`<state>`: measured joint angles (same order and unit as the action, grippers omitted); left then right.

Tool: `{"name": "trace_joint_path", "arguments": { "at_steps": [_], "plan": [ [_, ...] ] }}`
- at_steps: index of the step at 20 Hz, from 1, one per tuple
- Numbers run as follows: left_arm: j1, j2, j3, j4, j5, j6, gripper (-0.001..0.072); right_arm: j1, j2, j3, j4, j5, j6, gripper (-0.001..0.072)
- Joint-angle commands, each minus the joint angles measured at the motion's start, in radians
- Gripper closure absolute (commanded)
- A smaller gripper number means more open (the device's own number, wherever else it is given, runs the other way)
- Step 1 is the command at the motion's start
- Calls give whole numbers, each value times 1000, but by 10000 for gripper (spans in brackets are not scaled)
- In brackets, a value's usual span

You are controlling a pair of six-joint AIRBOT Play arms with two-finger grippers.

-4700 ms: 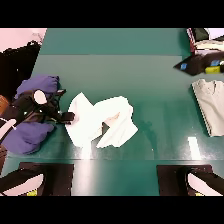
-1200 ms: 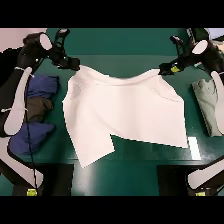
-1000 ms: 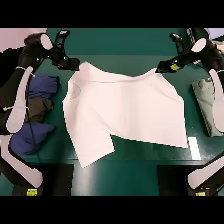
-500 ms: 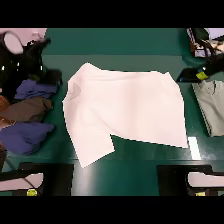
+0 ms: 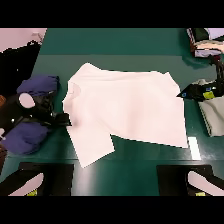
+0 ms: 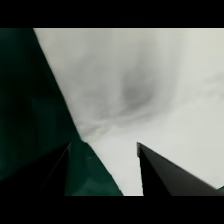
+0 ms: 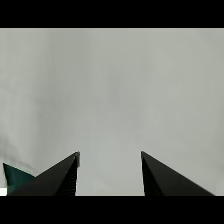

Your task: Fold the shirts.

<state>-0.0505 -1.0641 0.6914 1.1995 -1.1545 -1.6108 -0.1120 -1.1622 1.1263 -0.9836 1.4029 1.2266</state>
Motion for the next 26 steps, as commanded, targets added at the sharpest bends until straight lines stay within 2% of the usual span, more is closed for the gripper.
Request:
{"name": "trace_joint_path", "arguments": {
  "at_steps": [1,7,8,9,12,14,16,18,22,26],
  "plan": [
    [0,21,-118,-64,139,-35,203,-8,65,-58,23,-12,-5,275],
    [0,21,-132,-82,170,-40,206,-10,119,-68,21,-14,-5,275],
    [0,21,-130,-84,169,-39,337,-18,124,-68,18,-7,-5,275],
    [0,21,-126,-87,168,-39,679,-34,129,-68,13,6,-5,275],
    [0,21,-64,-86,104,3,683,-132,135,-69,-13,77,-4,275],
    [0,21,2,-87,53,44,682,-205,137,-84,-141,125,16,275],
    [0,21,55,-96,35,51,682,-275,137,-163,-253,128,31,270],
    [0,21,79,-134,40,96,682,-347,137,-290,-273,128,31,256],
    [0,21,80,-152,76,102,682,-403,137,-514,-274,28,30,262],
    [0,21,80,-153,82,102,682,-403,137,-601,-273,-41,30,262]
  ]
}}
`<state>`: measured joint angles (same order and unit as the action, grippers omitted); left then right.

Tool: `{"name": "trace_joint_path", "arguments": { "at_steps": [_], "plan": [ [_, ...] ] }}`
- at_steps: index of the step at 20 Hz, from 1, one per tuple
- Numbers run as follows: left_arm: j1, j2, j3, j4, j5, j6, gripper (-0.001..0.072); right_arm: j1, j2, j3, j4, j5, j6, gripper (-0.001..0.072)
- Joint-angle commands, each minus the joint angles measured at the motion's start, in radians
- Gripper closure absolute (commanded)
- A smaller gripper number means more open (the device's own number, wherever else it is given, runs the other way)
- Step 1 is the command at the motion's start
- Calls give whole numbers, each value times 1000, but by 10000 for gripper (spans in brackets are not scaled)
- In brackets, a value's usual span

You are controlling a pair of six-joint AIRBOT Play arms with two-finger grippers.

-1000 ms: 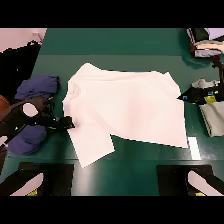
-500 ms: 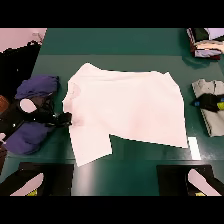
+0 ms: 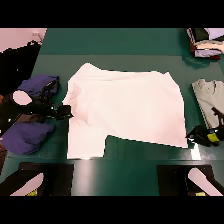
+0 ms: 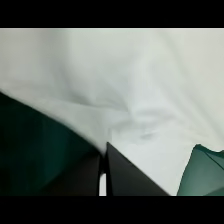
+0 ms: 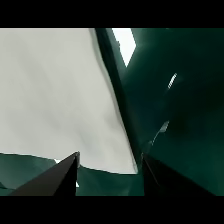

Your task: Fold the shirts.

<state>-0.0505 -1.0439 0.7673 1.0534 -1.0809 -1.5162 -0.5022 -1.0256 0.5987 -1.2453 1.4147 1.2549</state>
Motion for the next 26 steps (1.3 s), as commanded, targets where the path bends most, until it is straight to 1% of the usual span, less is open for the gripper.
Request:
{"name": "trace_joint_path", "arguments": {
  "at_steps": [1,5,6,7,9,10,11,12,15,18,21,23,26],
  "plan": [
    [0,1,4,-6,8,7,682,-13,0,-79,-12,-55,2,263],
    [0,1,4,-6,8,7,682,-12,0,-105,-12,-75,2,264],
    [0,1,4,-6,6,7,682,-11,0,-110,-11,-80,2,276],
    [0,1,4,-6,5,10,682,-4,1,-109,-11,-79,2,332],
    [0,1,4,-11,6,29,682,33,1,-108,-11,-77,0,477],
    [0,1,4,-11,6,32,683,61,1,-108,-8,-77,-9,568],
    [0,2,5,-10,6,32,683,94,1,-107,-3,-77,-25,619],
    [0,3,6,-12,6,31,683,131,1,-107,-3,-77,-26,696],
    [0,73,26,-5,6,30,684,252,2,-70,-2,-74,-25,696],
    [0,193,130,25,-27,23,683,357,27,87,53,-63,-20,696],
    [0,272,334,25,-91,23,683,428,92,340,111,-91,5,696],
    [0,297,508,25,-119,21,683,452,138,539,112,-113,6,696],
    [0,304,800,25,-116,-7,683,452,193,848,89,-156,11,696]
  ]
}}
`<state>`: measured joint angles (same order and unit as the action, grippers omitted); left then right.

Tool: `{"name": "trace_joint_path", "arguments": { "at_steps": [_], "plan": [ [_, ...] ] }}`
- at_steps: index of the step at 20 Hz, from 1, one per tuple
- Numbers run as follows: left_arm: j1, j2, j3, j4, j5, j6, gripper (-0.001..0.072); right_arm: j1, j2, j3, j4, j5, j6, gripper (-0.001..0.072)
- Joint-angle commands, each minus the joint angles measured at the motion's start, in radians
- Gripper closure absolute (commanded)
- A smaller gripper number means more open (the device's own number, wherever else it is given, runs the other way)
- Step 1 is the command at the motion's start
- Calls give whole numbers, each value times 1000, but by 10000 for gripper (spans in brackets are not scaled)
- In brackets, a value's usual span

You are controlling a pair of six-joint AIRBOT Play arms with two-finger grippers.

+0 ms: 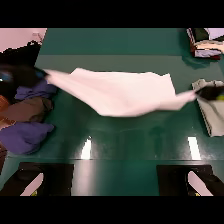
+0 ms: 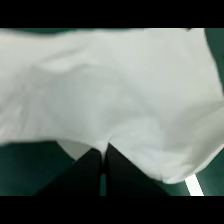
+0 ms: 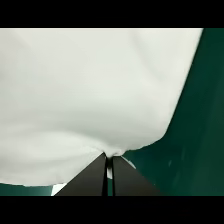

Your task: Fold the shirts.

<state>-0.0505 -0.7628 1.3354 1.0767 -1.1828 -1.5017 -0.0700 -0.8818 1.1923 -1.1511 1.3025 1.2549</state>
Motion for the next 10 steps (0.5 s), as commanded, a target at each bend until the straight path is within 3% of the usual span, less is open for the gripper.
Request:
{"name": "trace_joint_path", "arguments": {
  "at_steps": [1,6,10],
  "plan": [
    [0,23,320,1,-2,-27,683,20,64,344,-17,-59,12,696],
    [0,23,719,1,135,-49,684,18,98,720,-200,-82,63,696],
    [0,23,842,1,145,-71,684,18,32,909,-340,52,96,696]
  ]
}}
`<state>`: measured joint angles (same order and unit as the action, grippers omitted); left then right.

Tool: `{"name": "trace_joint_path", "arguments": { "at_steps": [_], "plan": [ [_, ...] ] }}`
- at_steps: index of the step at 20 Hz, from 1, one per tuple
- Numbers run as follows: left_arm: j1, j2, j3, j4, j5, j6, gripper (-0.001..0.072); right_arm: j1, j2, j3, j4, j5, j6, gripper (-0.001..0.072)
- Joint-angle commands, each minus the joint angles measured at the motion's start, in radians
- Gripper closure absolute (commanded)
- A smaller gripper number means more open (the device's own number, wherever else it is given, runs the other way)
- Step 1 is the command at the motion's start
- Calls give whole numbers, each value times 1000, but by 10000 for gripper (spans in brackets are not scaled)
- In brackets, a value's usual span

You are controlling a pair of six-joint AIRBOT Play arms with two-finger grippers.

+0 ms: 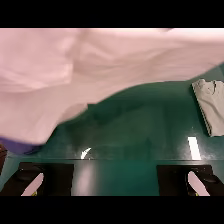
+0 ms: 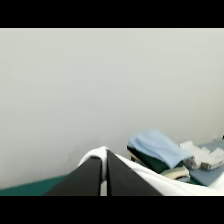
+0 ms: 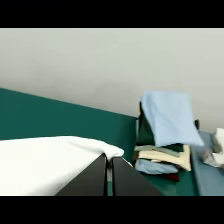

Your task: Fold the shirts.

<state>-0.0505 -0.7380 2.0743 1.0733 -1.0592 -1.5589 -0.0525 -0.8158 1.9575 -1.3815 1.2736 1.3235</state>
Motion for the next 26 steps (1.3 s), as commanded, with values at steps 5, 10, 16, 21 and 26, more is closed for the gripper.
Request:
{"name": "trace_joint_path", "arguments": {
  "at_steps": [5,10,16,21,26],
  "plan": [
    [0,-69,-105,102,-142,-41,683,1,-202,105,-103,226,30,697],
    [0,-319,-441,102,-301,17,682,4,-441,-130,-103,336,29,697],
    [0,-732,-537,106,-21,132,682,4,-764,-243,-98,233,29,696],
    [1,-901,-414,103,331,127,683,3,-956,-84,-50,88,31,697],
    [42,-913,-379,101,259,127,682,11,-1009,59,-51,83,31,697]
  ]
}}
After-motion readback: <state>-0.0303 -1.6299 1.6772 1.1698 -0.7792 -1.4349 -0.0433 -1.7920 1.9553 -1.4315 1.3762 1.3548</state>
